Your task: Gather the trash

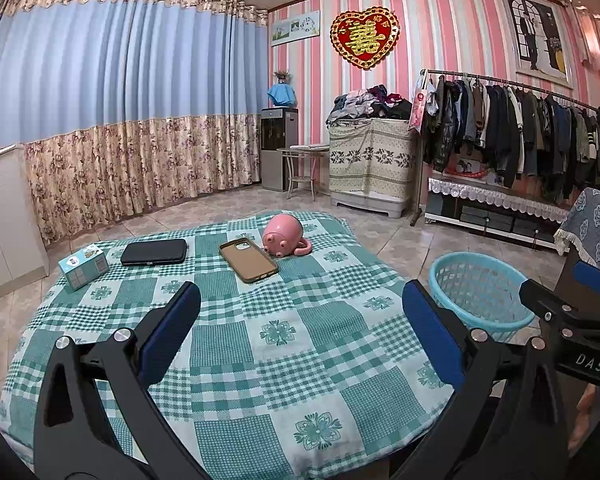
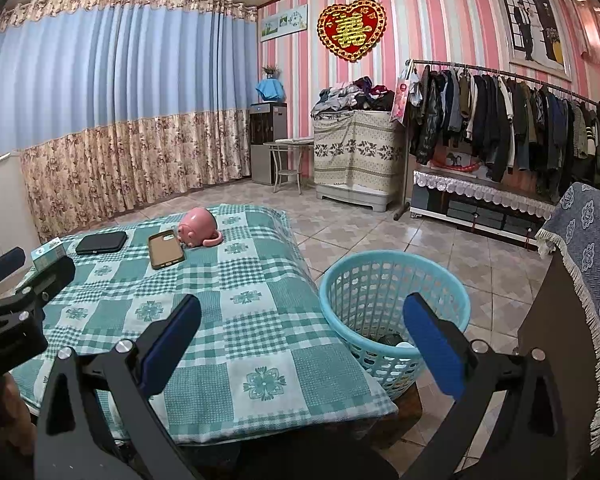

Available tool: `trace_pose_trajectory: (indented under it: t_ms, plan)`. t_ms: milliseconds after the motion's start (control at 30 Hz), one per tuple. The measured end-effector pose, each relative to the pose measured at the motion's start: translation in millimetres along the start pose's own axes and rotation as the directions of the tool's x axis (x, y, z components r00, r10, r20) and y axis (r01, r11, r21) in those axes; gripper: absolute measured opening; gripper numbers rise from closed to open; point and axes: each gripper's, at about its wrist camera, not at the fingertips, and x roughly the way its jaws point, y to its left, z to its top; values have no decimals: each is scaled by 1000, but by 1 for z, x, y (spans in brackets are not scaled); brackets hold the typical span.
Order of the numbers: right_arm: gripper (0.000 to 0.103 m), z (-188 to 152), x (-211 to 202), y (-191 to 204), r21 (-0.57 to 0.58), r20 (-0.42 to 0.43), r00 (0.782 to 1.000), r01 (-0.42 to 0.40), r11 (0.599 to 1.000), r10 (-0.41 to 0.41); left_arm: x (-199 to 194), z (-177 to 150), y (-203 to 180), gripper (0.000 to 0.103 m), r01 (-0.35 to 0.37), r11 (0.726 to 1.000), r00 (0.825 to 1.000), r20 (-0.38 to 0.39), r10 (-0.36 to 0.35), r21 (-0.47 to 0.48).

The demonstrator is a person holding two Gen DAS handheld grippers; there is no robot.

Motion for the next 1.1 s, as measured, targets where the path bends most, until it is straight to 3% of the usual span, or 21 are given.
trace_pose_trajectory:
  t_ms: [1100]
  plan:
    - [99, -3, 1, -1, 6, -1, 1000, -4, 1000, 4, -3, 2, 7, 98, -5, 1000, 1000, 6, 4, 14]
